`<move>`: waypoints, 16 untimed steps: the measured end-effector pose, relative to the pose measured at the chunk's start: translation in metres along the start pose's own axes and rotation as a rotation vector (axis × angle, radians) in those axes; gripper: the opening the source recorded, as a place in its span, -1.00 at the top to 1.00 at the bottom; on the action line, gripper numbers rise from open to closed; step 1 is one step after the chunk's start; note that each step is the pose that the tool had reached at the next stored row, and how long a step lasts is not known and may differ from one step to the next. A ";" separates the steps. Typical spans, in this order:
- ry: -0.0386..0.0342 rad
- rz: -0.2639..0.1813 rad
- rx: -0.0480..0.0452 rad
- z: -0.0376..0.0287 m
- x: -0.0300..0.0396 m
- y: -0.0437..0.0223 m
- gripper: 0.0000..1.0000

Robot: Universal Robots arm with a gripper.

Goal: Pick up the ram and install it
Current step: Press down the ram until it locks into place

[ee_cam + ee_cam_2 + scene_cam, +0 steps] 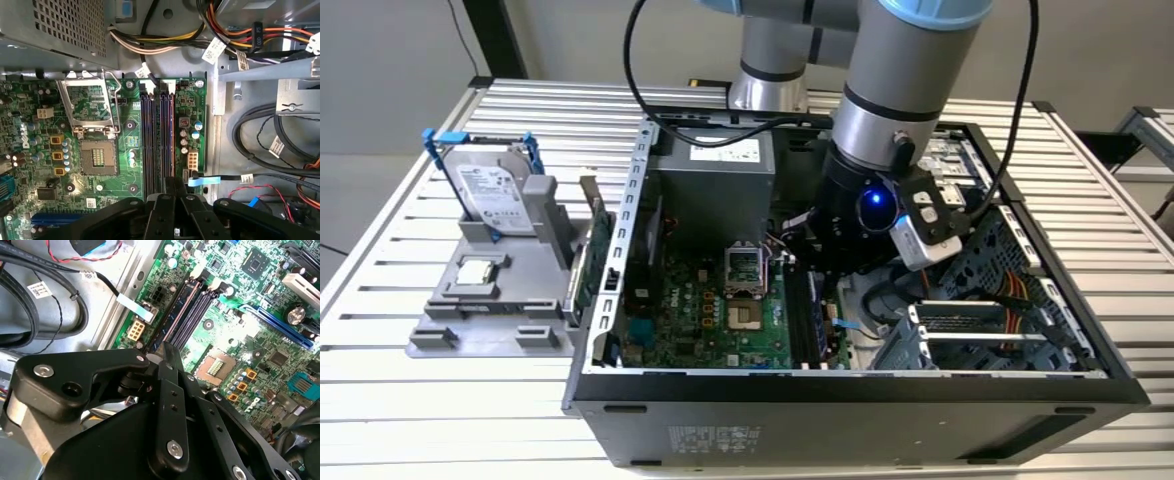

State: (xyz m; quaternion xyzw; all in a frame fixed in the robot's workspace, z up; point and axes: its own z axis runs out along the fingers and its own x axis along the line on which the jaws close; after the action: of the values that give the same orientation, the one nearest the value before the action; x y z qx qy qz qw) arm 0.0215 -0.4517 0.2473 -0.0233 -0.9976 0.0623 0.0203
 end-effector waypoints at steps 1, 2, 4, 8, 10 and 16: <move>0.0001 0.000 -0.0007 0.0000 0.0000 0.0000 1.00; 0.0001 0.000 -0.0017 0.0000 0.0000 0.0000 1.00; 0.0001 0.000 -0.0033 0.0000 0.0000 0.0000 1.00; 0.0003 0.000 -0.0066 -0.0001 0.0000 0.0000 1.00; 0.0004 0.000 -0.0083 -0.0001 0.0000 0.0000 1.00; 0.0006 -0.001 -0.0132 -0.0001 0.0000 0.0000 1.00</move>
State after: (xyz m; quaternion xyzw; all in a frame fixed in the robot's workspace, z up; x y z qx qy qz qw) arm 0.0215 -0.4517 0.2474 -0.0232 -0.9980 0.0557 0.0204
